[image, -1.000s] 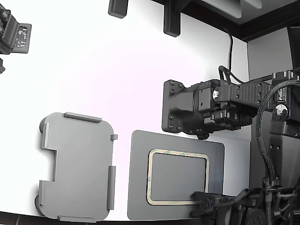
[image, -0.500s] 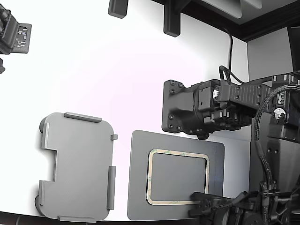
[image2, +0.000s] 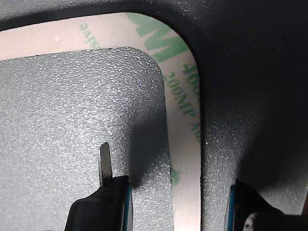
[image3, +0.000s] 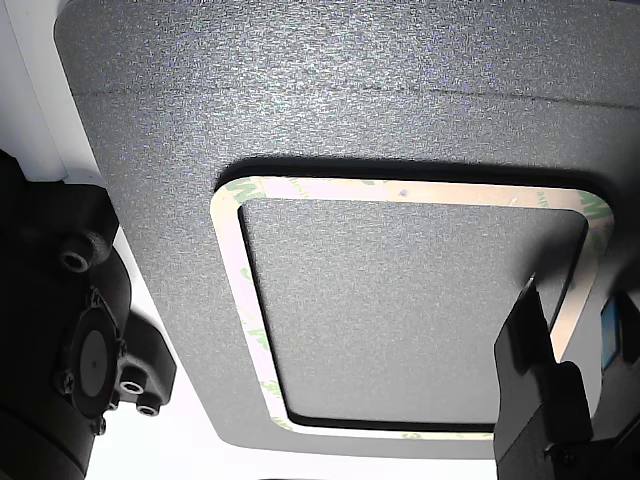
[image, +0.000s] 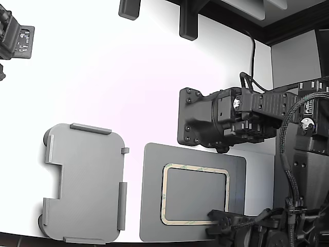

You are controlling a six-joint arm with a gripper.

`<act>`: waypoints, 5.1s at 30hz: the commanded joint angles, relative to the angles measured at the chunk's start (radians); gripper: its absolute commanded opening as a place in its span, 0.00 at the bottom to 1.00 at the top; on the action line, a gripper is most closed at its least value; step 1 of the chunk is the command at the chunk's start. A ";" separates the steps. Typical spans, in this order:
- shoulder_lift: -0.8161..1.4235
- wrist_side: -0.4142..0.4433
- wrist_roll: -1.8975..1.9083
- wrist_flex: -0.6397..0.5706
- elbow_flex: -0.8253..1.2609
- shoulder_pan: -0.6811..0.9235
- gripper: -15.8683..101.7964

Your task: Grab top frame and put it into gray box.

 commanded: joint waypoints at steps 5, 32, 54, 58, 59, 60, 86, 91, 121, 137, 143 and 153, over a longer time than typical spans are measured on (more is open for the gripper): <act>0.052 0.008 0.009 -0.028 0.017 -0.002 0.81; 0.103 0.026 0.020 -0.110 0.094 0.015 0.55; 0.163 0.043 0.138 -0.190 0.075 0.018 0.04; 0.141 0.123 0.350 -0.124 -0.038 0.012 0.04; 0.129 0.158 0.417 -0.100 -0.078 0.011 0.04; 0.118 0.196 0.538 -0.075 -0.115 0.006 0.04; 0.235 0.641 1.968 0.166 -0.354 -0.345 0.03; 0.272 0.635 2.019 0.166 -0.359 -0.434 0.03; 0.023 0.310 3.701 0.167 -0.534 -0.914 0.03; -0.020 0.161 3.705 0.167 -0.457 -0.965 0.03; -0.006 0.114 3.714 0.167 -0.425 -0.980 0.03; -0.012 0.086 3.678 0.167 -0.403 -1.009 0.03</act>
